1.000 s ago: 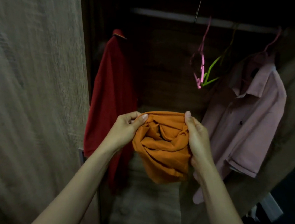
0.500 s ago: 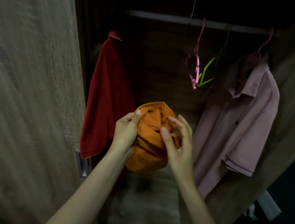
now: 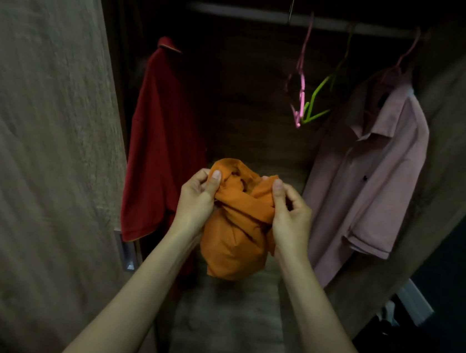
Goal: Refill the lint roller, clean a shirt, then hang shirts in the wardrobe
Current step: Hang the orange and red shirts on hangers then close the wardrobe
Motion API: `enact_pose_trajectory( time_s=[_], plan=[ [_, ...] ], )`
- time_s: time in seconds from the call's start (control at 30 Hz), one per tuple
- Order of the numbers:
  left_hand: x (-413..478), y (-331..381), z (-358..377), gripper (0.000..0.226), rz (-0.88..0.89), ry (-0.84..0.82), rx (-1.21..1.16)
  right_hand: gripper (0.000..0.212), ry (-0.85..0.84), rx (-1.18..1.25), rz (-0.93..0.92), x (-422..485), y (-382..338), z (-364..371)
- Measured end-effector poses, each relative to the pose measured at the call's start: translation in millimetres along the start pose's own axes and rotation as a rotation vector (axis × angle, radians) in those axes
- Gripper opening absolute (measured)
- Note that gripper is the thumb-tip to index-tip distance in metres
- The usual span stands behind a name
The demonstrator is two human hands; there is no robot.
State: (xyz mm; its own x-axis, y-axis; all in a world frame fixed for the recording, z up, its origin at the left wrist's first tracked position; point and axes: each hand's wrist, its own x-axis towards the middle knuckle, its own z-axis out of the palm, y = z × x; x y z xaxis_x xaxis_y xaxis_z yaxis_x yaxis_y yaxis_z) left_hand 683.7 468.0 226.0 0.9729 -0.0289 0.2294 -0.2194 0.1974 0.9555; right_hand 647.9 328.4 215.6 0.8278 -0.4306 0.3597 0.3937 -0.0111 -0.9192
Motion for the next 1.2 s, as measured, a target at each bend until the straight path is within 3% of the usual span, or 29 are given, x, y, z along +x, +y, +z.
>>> enact_pose_trajectory(
  time_s=[0.17, 0.3, 0.6, 0.73, 0.87, 0.97, 1.07, 1.2],
  plan=[
    [5, 0, -16, 0.028, 0.111, 0.065, 0.188, 0.031, 0.123, 0.017, -0.034, 11, 0, -16],
    [10, -3, -23, 0.036, 0.073, 0.103, 0.19, 0.029, 0.226, 0.083, -0.013, 20, -10, -21],
    [12, -13, -20, 0.045, 0.057, 0.059, 0.233, 0.031, 0.102, 0.14, -0.079, 40, -24, -13],
    [12, -20, -22, 0.035, 0.107, 0.003, 0.403, 0.031, 0.107, 0.174, -0.062, 48, -33, -4],
    [5, -27, -19, 0.02, 0.297, -0.015, 0.696, 0.031, 0.13, 0.136, -0.112, 55, -42, 11],
    [-11, -19, -9, 0.024, 0.303, -0.188, 0.536, 0.031, 0.107, 0.06, -0.135, 56, -37, 20],
    [-26, -26, -3, 0.029, 0.072, -0.462, 0.438, 0.031, 0.081, -0.004, -0.133, 51, -23, 27],
    [-28, -45, -13, 0.026, 0.043, -0.488, 0.53, 0.031, 0.114, -0.021, -0.142, 53, -16, 21]
  ],
)
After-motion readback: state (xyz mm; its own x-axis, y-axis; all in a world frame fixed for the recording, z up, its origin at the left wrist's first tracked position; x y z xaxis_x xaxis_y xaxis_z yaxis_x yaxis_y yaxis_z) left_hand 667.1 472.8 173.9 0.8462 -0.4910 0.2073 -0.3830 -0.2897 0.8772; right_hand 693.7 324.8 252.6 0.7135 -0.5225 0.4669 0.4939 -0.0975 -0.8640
